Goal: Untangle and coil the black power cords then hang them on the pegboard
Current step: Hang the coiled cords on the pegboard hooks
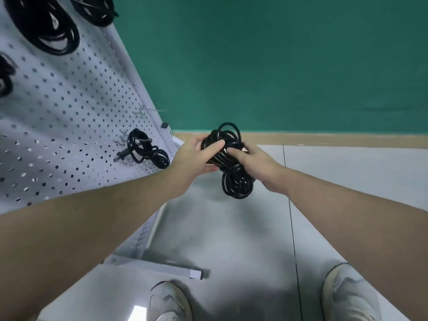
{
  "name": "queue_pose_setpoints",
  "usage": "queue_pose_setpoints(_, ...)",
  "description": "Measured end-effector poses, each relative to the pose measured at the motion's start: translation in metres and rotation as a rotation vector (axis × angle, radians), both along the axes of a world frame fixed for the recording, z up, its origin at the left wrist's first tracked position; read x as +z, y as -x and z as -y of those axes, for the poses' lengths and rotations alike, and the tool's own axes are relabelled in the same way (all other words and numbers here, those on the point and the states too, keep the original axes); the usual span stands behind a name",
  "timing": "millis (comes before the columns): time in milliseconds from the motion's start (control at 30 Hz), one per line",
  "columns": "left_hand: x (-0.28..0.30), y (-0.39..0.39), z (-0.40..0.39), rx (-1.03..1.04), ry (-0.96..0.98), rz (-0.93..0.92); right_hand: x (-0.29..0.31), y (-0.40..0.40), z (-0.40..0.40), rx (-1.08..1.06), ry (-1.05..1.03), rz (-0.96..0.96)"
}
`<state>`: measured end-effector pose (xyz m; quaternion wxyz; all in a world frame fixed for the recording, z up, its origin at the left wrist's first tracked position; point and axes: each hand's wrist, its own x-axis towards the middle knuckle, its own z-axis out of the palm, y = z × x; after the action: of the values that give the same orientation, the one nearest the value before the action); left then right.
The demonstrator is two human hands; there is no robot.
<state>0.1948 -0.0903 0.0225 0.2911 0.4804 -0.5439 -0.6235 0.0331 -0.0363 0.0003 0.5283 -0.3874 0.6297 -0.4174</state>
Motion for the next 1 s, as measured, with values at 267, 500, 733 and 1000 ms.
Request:
queue_pose_setpoints(267,-0.031,-0.015,0.010,0.090,0.027,-0.076,-0.005,-0.011,0.032,0.056,0.079,0.037)
queue_pose_setpoints(500,-0.039,-0.026,0.018,0.280,0.040,-0.058,-0.012,-0.021,0.054,0.084,0.064,0.099)
queue_pose_setpoints(733,-0.032,-0.025,0.030,0.320,0.257,0.035,-0.002,-0.037,0.095,0.095,0.239,0.186)
queue_pose_setpoints(1000,-0.019,-0.033,0.057,0.403,0.422,0.103,0.017,-0.056,0.141,0.154,0.298,0.115)
